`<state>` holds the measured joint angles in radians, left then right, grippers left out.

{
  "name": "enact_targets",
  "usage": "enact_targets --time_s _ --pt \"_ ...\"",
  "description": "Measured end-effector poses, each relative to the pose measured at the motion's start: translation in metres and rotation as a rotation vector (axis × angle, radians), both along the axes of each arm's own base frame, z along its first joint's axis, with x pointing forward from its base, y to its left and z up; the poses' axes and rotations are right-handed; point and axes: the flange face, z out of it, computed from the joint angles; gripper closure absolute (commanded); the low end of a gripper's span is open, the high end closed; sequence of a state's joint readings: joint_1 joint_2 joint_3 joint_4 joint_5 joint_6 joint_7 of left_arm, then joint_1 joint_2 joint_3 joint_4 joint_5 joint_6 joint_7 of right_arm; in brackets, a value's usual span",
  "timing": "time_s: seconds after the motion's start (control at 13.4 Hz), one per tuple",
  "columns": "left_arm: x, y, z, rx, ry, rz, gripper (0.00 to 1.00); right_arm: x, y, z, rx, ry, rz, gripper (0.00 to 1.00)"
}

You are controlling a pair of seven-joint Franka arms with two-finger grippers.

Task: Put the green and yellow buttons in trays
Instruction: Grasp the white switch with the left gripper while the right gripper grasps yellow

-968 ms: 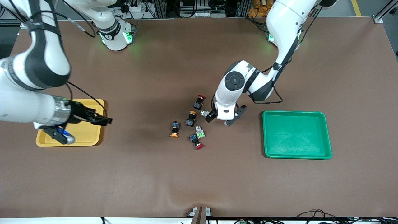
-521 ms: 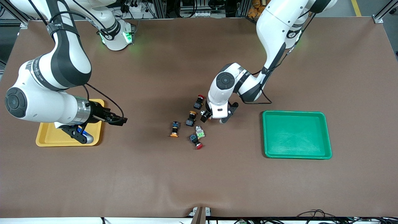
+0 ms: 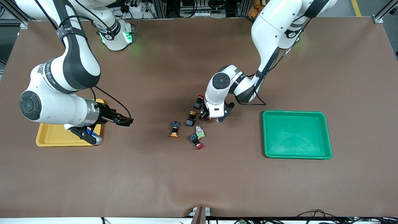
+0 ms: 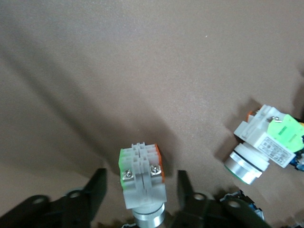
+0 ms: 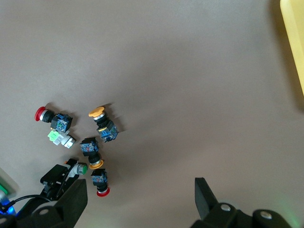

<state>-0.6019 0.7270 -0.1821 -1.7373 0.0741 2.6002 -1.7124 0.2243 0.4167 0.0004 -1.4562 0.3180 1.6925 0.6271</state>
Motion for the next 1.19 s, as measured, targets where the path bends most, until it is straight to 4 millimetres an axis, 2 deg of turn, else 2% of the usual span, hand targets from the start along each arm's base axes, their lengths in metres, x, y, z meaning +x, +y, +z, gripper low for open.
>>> enact_targets --time_s 0.15,0.3,0.45,0.67,0.97,1.19 --pt "0.003 0.002 0.0 -0.002 -0.01 0.002 1.0 -0.002 0.009 -0.003 -0.001 0.004 0.014 0.0" --pt "0.012 0.007 0.005 0.011 -0.039 -0.014 1.0 -0.006 0.027 -0.01 -0.004 0.002 0.027 0.0" --pt "0.031 0.022 0.021 0.035 -0.063 -0.014 1.0 -0.01 0.052 -0.018 -0.004 -0.011 0.055 0.0" --pt "0.051 0.043 0.067 0.071 -0.083 -0.071 1.0 -0.017 0.097 -0.041 -0.009 -0.061 0.156 0.0" --pt "0.081 0.1 0.132 0.148 -0.073 -0.174 1.0 -0.029 0.151 -0.073 -0.107 -0.155 0.304 0.0" --pt "0.098 0.141 0.163 0.177 -0.073 -0.235 1.0 -0.031 0.183 -0.116 -0.157 -0.236 0.376 0.0"
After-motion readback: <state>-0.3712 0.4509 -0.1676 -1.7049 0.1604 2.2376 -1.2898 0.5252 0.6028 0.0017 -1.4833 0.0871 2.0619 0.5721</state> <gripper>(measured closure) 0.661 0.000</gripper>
